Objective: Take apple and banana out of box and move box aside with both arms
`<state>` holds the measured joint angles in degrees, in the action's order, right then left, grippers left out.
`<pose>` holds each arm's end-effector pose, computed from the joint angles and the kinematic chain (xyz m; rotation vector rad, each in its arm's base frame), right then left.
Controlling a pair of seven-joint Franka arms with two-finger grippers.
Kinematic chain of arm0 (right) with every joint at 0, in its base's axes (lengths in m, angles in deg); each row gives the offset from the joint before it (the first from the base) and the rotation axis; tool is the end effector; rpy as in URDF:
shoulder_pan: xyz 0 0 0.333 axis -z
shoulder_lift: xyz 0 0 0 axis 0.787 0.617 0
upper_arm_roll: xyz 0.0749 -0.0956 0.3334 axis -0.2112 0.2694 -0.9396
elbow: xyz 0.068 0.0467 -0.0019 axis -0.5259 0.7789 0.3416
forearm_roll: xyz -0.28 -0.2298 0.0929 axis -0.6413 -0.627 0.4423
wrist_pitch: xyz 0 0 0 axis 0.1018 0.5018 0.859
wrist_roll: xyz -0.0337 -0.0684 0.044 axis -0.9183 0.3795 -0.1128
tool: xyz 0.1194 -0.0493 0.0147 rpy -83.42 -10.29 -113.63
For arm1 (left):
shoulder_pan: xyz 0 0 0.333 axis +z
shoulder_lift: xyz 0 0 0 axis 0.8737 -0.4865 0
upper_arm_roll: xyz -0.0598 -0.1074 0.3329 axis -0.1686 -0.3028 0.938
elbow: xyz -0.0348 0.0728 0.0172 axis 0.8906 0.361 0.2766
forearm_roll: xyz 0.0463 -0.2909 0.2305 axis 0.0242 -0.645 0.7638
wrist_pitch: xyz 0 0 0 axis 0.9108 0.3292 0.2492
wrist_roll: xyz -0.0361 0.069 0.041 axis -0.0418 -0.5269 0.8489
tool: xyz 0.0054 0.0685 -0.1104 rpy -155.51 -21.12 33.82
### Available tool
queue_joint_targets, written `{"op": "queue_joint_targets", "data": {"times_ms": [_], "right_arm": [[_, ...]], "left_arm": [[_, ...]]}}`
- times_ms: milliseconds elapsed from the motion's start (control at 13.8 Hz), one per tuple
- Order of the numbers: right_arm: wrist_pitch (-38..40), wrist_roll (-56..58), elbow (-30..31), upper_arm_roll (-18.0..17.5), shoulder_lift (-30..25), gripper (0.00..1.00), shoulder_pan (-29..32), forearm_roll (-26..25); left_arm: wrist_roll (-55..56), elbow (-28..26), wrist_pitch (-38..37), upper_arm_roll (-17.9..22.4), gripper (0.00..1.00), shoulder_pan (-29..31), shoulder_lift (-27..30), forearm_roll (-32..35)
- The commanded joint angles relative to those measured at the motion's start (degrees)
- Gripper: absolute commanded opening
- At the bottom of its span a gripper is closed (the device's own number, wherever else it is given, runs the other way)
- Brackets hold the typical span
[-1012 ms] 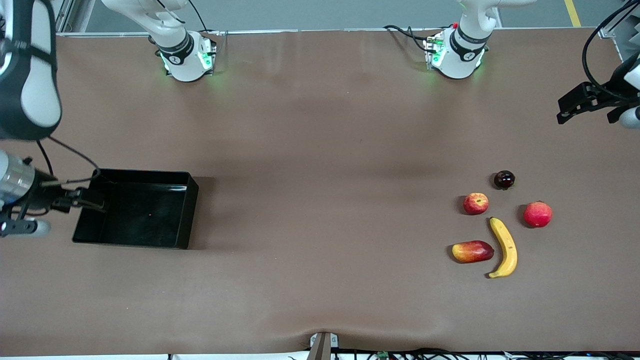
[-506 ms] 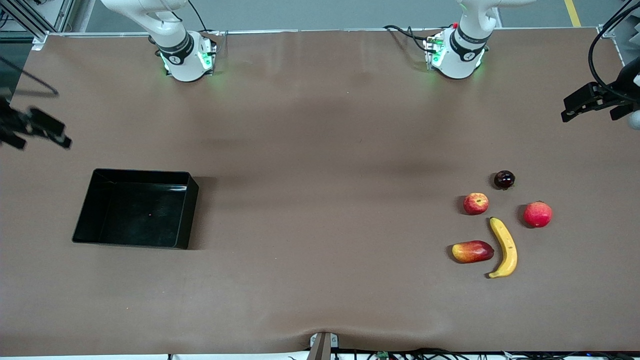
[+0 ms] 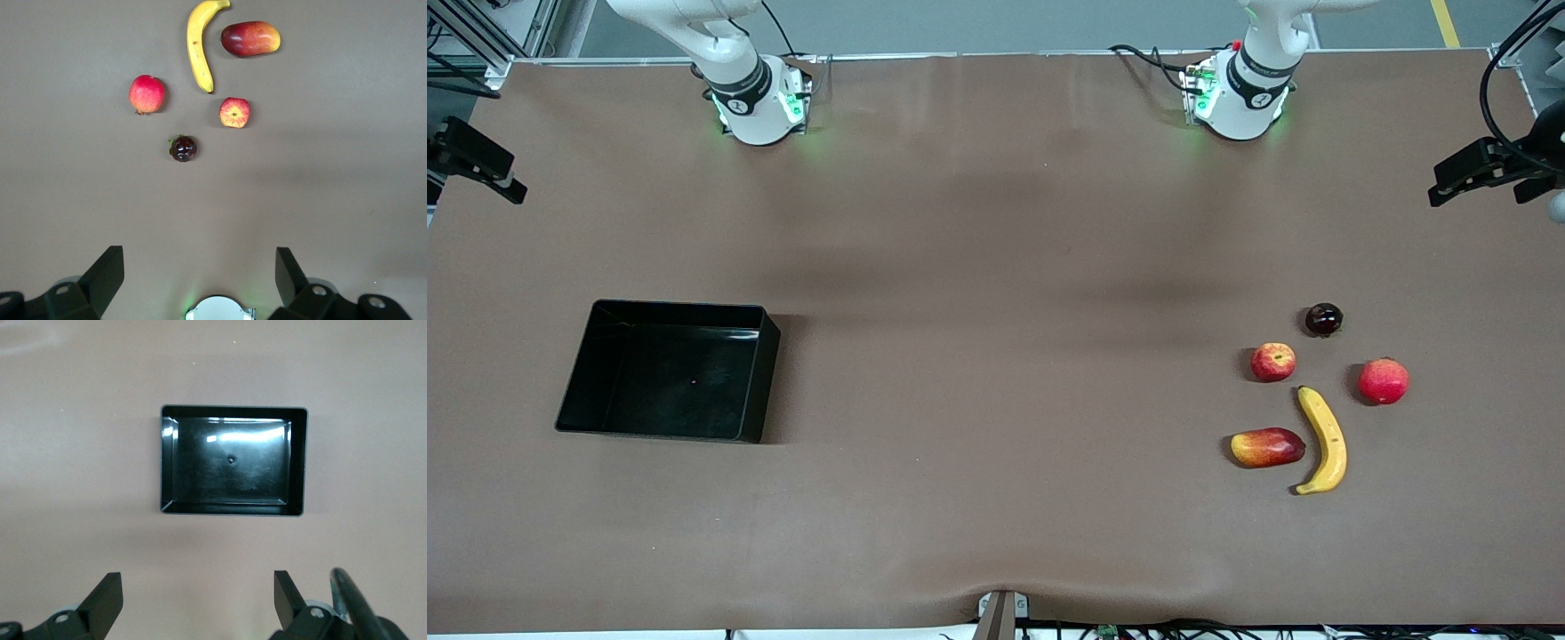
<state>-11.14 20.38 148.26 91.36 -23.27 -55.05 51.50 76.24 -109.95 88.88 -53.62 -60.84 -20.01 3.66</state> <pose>0.5033 -0.0183 0.6992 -3.1261 0.0381 -0.0527 0.5128 -0.0031 0.6656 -3.1198 -0.0169 0.1402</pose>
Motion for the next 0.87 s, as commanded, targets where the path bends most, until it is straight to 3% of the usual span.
{"op": "queue_joint_targets", "data": {"times_ms": [0,795], "right_arm": [[-3.05,-0.21,5.05,-0.44,-1.5,1.0,-0.2,-1.74],[-3.49,3.21,5.67,-0.26,-1.32,1.0,-0.29,-1.74]], "left_arm": [[0.13,-0.29,2.36,-1.35,1.0,-0.48,-2.63,-0.91],[0.57,-0.21,3.87,-2.85,1.0,0.03,-2.02,-0.64]]}}
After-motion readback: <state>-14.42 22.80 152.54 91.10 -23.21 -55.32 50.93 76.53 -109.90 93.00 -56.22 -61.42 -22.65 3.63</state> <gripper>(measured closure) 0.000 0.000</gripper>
